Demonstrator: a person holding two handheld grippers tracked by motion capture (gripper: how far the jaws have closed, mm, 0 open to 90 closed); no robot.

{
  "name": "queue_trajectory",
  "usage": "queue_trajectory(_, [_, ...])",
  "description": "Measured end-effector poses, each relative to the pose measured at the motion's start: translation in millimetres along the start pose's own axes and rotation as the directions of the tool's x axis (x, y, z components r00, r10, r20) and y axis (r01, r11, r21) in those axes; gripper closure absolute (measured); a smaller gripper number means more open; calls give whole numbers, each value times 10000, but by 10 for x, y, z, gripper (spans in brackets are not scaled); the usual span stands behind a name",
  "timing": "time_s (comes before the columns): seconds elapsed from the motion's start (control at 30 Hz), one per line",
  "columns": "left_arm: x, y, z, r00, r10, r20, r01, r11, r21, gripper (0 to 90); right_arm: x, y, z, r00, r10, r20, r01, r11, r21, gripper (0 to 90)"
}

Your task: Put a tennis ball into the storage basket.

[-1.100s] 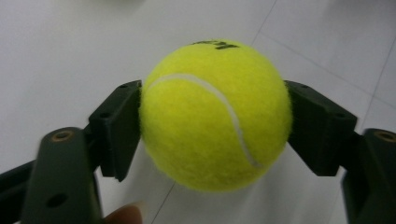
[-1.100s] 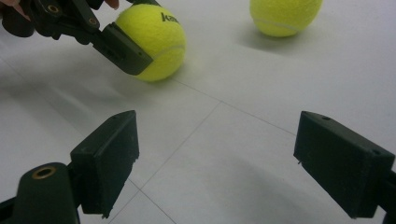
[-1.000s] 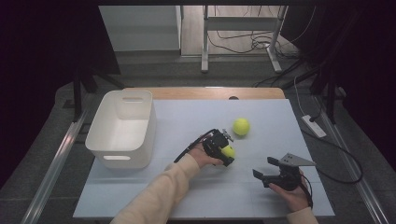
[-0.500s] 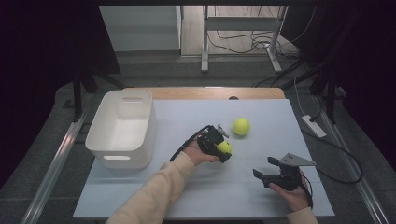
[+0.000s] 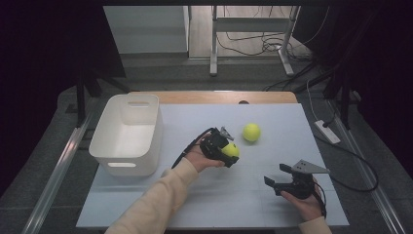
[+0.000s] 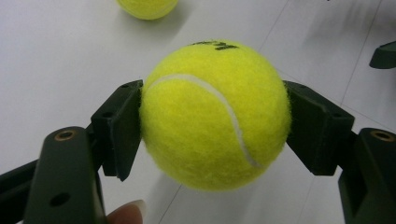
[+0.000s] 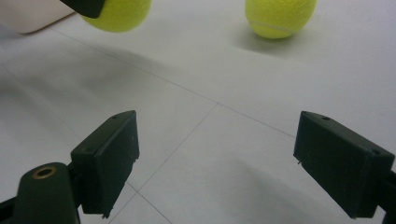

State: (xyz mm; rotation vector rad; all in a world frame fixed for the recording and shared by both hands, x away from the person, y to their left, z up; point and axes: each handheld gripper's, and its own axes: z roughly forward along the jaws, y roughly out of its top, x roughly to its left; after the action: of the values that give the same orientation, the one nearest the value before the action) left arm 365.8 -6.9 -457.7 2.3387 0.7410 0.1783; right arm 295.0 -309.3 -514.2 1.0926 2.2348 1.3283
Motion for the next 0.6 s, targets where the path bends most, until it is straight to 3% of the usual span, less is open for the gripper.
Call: queue_trajectory(0.6, [34, -43, -216, 9993, -180, -315, 165, 9987, -473, 272, 3, 2, -2, 10000, -16, -28, 16, 10000, -28, 139])
